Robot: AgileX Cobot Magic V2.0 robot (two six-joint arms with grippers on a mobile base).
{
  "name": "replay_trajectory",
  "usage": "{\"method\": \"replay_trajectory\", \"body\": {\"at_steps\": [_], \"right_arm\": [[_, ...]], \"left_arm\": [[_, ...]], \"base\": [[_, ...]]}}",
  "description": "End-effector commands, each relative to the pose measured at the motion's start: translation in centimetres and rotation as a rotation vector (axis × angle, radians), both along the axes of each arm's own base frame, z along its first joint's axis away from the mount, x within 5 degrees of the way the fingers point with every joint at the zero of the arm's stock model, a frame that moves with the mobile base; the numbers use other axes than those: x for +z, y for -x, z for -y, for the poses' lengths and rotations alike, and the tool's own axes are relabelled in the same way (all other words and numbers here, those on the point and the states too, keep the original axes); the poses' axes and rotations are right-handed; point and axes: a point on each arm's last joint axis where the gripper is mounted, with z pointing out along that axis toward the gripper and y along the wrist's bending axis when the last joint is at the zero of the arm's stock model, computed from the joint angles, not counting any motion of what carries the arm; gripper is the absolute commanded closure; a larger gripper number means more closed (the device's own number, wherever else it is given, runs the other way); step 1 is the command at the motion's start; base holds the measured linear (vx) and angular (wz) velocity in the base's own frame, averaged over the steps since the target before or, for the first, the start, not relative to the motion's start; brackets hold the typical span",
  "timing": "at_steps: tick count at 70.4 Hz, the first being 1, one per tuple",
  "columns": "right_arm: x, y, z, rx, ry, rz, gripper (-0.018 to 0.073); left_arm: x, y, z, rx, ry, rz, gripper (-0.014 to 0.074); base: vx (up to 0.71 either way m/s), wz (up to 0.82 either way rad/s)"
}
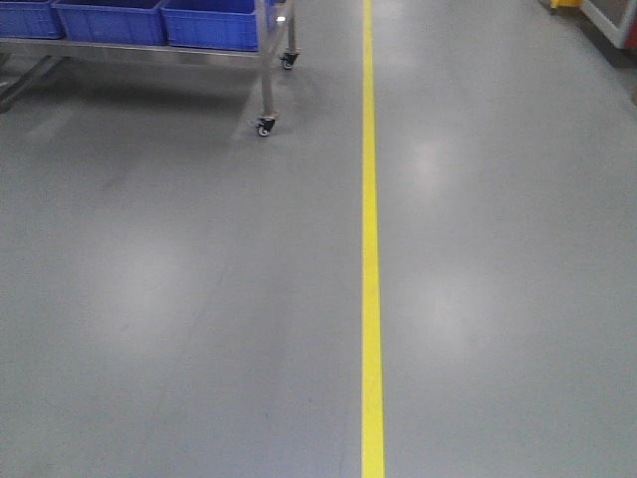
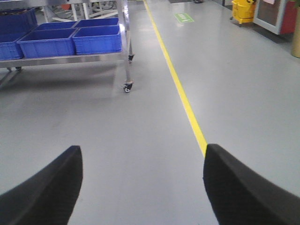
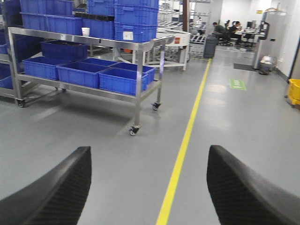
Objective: Move and align brake pads A on conveyor
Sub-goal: 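Drive the base along the yellow floor line, then turn the base toward the steel table with two brake pads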
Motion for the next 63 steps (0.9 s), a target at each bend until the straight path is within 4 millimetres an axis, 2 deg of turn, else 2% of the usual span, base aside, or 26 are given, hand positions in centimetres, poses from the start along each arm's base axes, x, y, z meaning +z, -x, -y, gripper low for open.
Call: {"method": "replay_trajectory", "body": {"at_steps": [1,18,63], "right_arm": [[1.48,0.03,-0.02,0.002,-0.006,0.092,0.0062],[1.48,0.03,-0.02,0.002,-0.006,0.092,0.0062],[1.48,0.03,-0.03,0.003,-0.006,0.092,0.0062]], "left_arm": [[1.39,-0.11,0.09,-0.009,0.02,0.083,0.0073],[1.39,-0.11,0.09,-0.009,0.02,0.083,0.0073],[1.39,-0.11,0.09,-0.009,0.02,0.083,0.0073]], "base": [[0.41,0.3],[0.39,0.59],[0.3,0.98]]}}
